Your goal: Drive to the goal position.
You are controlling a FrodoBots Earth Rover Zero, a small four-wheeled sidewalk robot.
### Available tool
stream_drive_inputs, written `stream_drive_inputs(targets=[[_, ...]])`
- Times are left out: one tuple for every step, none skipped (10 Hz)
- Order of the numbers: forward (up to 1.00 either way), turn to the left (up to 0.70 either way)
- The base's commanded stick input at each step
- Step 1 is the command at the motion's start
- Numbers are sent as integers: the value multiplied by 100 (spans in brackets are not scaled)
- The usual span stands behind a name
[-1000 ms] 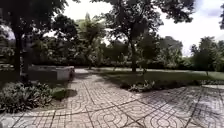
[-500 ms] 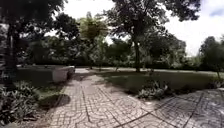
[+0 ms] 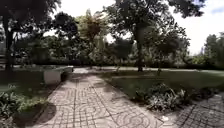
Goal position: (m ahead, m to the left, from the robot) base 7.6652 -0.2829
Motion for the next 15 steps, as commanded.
stream_drive_inputs(targets=[[100,27],[100,27],[100,24],[100,0],[100,0],[100,0],[100,27],[100,27],[100,10],[100,0],[100,0],[100,0],[100,0],[100,0],[100,0]])
